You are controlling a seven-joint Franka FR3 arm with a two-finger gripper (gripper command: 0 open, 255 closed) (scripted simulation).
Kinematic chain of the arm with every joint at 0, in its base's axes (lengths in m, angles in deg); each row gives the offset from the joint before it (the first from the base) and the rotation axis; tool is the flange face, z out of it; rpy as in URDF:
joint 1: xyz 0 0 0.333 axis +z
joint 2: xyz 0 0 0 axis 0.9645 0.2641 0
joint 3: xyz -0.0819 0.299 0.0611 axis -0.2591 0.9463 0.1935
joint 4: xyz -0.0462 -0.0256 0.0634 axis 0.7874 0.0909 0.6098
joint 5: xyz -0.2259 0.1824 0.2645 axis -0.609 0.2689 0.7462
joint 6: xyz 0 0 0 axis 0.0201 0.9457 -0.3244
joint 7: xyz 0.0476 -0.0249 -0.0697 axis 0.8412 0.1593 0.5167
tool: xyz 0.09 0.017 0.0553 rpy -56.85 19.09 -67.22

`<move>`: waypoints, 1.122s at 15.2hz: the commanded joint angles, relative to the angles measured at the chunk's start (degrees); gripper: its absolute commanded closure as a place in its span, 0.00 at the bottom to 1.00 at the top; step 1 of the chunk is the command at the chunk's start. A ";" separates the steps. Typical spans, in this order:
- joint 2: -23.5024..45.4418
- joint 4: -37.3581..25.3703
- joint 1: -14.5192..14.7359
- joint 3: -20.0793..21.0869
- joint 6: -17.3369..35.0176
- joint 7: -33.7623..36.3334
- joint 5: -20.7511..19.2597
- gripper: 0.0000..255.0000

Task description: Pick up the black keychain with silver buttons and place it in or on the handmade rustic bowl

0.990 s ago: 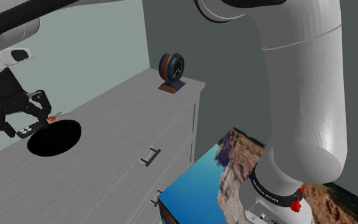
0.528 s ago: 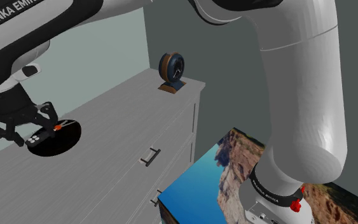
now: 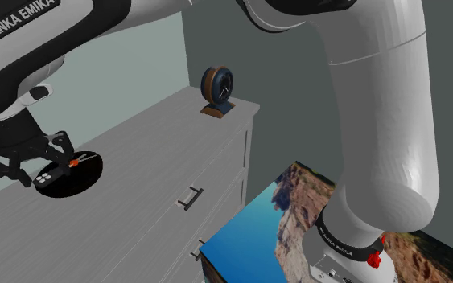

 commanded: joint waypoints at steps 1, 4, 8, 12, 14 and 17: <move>0.00 0.00 0.00 0.00 0.00 0.00 0.00 0.00; 0.00 0.00 0.00 0.00 0.00 0.00 0.00 0.00; -1.25 -2.14 -0.10 0.57 -3.13 -0.64 0.97 0.00; -2.14 -4.39 -0.06 0.98 -6.07 -1.14 1.69 0.00; -2.13 -4.40 -0.05 0.98 -6.08 -1.14 1.68 0.00; -2.13 -4.41 -0.05 0.98 -6.08 -1.14 1.68 0.00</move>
